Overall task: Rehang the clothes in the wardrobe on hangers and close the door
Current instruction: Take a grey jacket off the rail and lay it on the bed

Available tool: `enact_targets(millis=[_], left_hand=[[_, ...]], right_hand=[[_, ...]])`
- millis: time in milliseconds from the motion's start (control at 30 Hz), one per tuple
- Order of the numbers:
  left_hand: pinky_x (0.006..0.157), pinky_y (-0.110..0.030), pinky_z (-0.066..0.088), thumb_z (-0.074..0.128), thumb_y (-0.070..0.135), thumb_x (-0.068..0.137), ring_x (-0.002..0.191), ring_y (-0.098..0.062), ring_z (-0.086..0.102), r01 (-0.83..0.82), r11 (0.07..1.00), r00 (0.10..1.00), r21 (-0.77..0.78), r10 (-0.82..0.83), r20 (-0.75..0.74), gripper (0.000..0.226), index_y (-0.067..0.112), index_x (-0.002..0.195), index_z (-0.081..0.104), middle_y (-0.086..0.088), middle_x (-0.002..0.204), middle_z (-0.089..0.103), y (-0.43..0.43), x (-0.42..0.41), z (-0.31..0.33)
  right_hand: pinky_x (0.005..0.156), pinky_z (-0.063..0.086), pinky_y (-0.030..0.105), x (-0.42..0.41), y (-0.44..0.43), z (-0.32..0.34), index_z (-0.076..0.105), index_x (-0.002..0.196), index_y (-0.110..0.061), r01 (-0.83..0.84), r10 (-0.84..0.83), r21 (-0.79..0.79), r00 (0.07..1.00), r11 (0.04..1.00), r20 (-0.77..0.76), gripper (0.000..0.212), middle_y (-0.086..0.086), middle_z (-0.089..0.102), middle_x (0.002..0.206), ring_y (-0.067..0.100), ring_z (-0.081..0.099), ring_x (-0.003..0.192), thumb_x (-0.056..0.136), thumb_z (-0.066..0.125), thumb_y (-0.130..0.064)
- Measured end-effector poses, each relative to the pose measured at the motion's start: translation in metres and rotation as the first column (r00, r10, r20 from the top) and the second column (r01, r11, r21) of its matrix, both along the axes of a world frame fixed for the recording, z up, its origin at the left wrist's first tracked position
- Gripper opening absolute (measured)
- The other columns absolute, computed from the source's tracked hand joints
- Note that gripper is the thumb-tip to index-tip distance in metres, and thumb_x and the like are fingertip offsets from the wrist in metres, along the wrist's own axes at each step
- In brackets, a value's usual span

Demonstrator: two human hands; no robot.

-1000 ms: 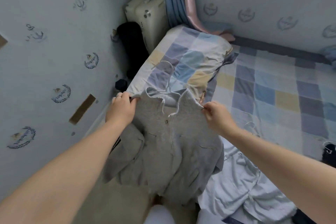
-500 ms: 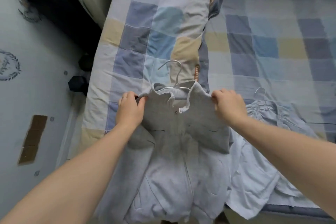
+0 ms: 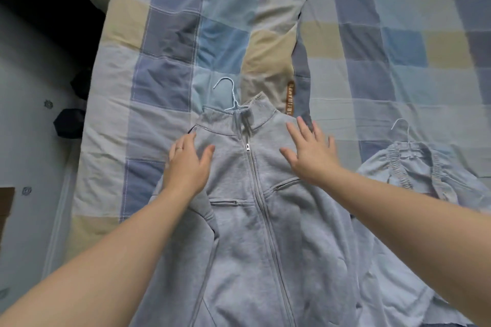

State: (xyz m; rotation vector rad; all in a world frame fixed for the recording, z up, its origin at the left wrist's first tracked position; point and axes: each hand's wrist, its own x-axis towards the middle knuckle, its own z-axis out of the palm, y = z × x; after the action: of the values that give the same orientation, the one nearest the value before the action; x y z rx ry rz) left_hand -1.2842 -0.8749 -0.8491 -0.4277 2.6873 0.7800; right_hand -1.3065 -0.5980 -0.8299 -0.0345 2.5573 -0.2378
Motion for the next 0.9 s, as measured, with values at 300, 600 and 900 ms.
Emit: enact_targets(millis=[300, 600, 900], left_hand=[[0.122, -0.052, -0.005, 0.023, 0.07, 0.092, 0.152, -0.02, -0.017, 0.294, 0.952, 0.953, -0.079, -0.286, 0.102, 0.079, 0.034, 0.158, -0.002, 0.006, 0.166, -0.014, 0.051, 0.086, 0.084], [0.12, -0.055, -0.006, 0.021, 0.075, 0.09, 0.151, -0.022, -0.02, 0.464, 0.885, 0.884, -0.031, -0.461, 0.077, 0.08, 0.04, 0.157, -0.003, 0.006, 0.166, -0.018, 0.086, 0.146, 0.208], [0.12, -0.055, -0.007, 0.015, 0.078, 0.089, 0.151, -0.023, -0.019, 0.717, 0.697, 0.697, -0.029, -0.716, 0.015, 0.077, 0.044, 0.155, -0.003, 0.007, 0.166, -0.014, 0.158, 0.211, 0.271]], right_hand=[[0.116, -0.003, 0.062, 0.091, 0.016, 0.084, -0.009, 0.154, -0.04, -0.082, 0.083, 0.085, 0.996, 0.993, -0.011, 0.072, -0.011, -0.019, 0.163, 0.023, -0.017, 0.15, 0.093, 0.014, -0.07], [0.115, -0.006, 0.06, 0.197, 0.021, 0.207, -0.011, 0.155, -0.037, 0.072, -0.067, 0.084, 0.996, 0.994, -0.062, 0.073, -0.007, -0.013, 0.165, 0.025, -0.012, 0.151, 0.094, 0.016, -0.068], [0.116, -0.003, 0.061, 0.309, 0.068, 0.282, -0.014, 0.155, -0.034, 0.541, -0.528, 0.066, 0.837, 0.838, -0.144, 0.073, -0.006, -0.018, 0.164, 0.026, -0.016, 0.15, 0.097, 0.018, -0.065]])
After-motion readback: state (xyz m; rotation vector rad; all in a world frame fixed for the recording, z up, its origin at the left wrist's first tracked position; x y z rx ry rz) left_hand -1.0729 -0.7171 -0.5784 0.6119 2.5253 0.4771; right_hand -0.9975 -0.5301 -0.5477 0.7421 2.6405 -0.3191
